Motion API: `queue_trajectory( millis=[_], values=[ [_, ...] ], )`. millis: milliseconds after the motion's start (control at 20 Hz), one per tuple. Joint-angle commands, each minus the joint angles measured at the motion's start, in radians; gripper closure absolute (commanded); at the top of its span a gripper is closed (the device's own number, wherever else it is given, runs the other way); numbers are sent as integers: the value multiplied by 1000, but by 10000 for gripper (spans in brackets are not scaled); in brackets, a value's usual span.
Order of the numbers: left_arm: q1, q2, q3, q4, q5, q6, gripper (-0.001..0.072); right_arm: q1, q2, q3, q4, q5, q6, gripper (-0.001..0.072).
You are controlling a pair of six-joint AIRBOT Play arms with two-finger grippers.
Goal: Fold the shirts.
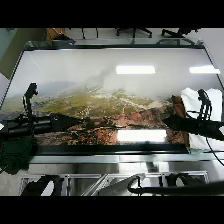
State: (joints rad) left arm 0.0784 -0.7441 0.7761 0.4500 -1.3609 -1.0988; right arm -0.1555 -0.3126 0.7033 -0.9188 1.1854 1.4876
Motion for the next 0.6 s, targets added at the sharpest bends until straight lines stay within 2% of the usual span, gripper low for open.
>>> queue_trajectory(
  millis=[0, 300, 350, 400, 550],
  values=[
    [-1, 1, -1, 0, 0, -1, 688, 1, 1, 0, 0, 0, 1, 694],
    [-1, -2, 7, 14, 8, -1, 689, 1, 1, 0, 0, 0, 1, 693],
    [-1, -13, 37, 87, 6, -6, 691, 1, 1, 0, 0, 0, 0, 693],
    [-1, -27, 83, 224, 8, -62, 692, 1, 1, 0, 0, 0, 0, 694],
    [-1, -54, 215, 796, -3, -335, 685, 1, 1, 0, 0, 0, 0, 694]
  ],
)
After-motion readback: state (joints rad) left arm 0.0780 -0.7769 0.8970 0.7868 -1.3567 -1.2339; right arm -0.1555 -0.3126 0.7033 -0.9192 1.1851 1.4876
